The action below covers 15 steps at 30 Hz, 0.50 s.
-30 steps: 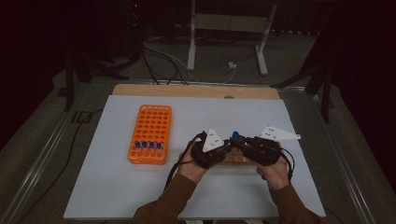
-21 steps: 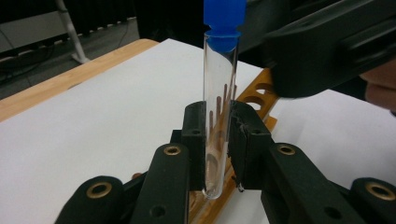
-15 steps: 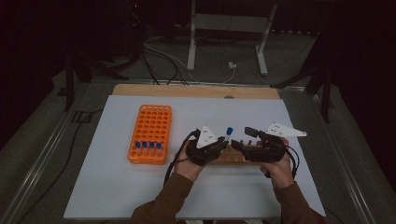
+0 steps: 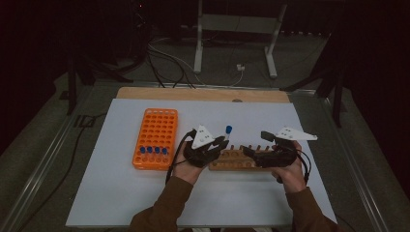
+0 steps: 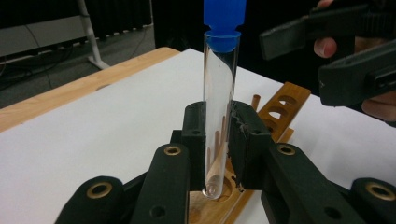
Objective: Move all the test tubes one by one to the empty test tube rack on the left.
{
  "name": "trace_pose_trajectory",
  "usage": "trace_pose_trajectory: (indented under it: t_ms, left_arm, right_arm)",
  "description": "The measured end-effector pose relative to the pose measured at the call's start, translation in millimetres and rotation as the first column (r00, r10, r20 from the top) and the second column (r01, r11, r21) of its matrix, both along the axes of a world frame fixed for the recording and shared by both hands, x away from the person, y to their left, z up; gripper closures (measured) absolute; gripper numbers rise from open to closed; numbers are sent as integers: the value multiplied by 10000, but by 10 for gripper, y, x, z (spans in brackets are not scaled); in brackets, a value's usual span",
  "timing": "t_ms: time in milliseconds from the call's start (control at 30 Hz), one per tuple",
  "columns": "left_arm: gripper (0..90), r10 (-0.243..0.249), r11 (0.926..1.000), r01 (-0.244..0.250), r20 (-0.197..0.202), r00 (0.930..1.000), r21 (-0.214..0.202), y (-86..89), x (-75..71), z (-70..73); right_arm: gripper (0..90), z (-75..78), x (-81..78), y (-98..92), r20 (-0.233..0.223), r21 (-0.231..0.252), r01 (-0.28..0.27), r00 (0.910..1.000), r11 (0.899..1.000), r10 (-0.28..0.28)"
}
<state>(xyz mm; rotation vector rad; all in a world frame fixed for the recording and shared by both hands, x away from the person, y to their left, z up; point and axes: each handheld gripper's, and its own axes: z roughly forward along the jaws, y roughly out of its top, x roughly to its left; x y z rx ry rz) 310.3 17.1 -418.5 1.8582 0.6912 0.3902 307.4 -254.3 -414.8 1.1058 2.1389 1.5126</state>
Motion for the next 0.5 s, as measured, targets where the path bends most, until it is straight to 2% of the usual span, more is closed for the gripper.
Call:
trace_pose_trajectory:
  t_ms: [300, 500]
  left_arm:
    - [784, 453, 9987, -448, 202, 9988, -243, 236, 37, 131]
    - [784, 844, 9958, -827, 420, 9955, -398, 442, 68, 247]
  right_arm:
    - [0, -13, 4, -37, 57, -3, 291, 9996, 9996, -291]
    - [0, -3, -2, -69, 87, -20, 430, 9990, 9991, -429]
